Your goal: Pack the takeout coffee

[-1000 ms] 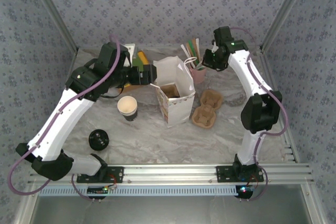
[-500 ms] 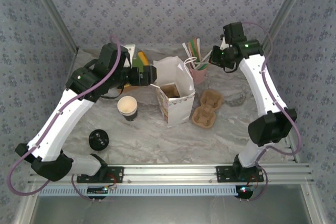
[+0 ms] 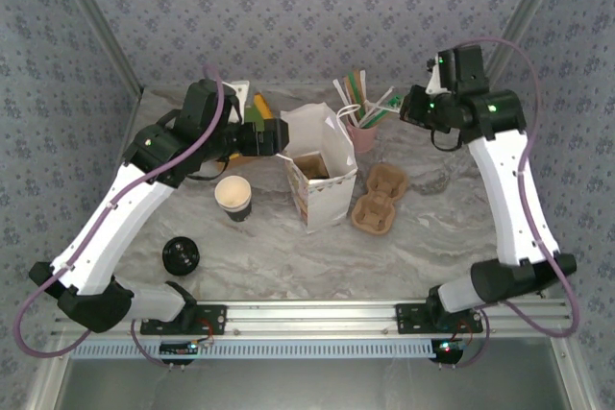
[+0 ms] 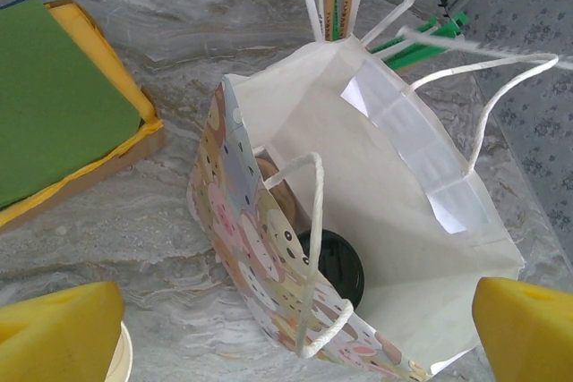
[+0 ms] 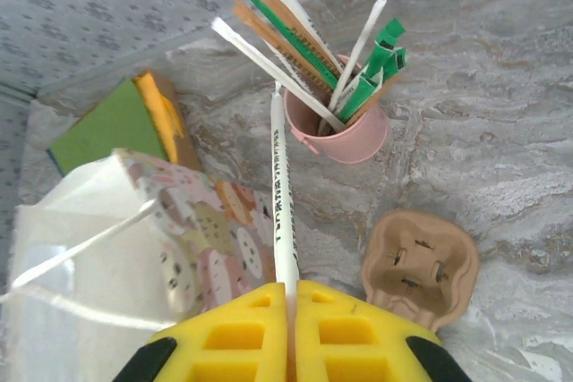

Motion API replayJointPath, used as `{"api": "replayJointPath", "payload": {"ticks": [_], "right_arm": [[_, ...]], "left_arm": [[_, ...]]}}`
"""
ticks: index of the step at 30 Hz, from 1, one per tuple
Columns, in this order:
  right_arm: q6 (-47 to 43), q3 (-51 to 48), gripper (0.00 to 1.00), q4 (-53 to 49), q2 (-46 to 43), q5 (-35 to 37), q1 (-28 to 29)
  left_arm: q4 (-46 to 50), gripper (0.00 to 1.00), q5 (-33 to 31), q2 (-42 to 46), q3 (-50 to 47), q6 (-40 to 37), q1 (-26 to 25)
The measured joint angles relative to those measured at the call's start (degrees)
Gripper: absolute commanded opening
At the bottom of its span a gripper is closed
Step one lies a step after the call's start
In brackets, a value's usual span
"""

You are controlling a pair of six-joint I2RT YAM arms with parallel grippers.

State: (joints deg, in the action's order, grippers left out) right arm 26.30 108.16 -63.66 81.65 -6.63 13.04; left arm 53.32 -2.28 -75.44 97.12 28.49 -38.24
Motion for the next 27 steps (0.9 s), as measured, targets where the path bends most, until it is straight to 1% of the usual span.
{"api": "replayJointPath", "payload": {"ticks": [6, 8, 12, 15, 19, 24, 27], "right_arm": [[0.0, 0.0, 0.08, 1.1, -10.8, 0.0, 2.3], [0.0, 0.4, 0.09, 1.6, -13.2, 0.0, 4.3], [0.0, 2.0, 0.10, 1.9, -14.7, 1.5, 11.5], [-0.3, 3.2, 0.10, 1.9, -13.6, 4.6, 18.2], [-0.8, 4.6, 0.10, 0.2, -10.0, 8.9, 24.5], [-1.8, 4.9, 0.10, -2.7, -2.5, 14.8, 29.9], [-2.4, 4.9, 0.10, -3.6, 1.2, 17.1, 31.1]], "left_arm": [[-1.3, 1.00, -0.5, 0.1, -0.9, 0.2, 1.2], [-1.4, 1.00, -0.8, 0.1, -1.3, 0.5, 1.9], [-2.1, 1.00, -1.7, 0.8, -2.4, 1.0, 2.8], [-2.2, 1.00, -2.2, 2.0, -3.6, 1.4, 3.5], [-2.1, 1.00, -3.1, 3.8, -5.1, 1.6, 4.7], [-1.5, 1.00, -4.2, 5.4, -6.8, 1.6, 7.1], [-0.7, 1.00, -4.7, 6.1, -7.7, 1.6, 9.0]]}}
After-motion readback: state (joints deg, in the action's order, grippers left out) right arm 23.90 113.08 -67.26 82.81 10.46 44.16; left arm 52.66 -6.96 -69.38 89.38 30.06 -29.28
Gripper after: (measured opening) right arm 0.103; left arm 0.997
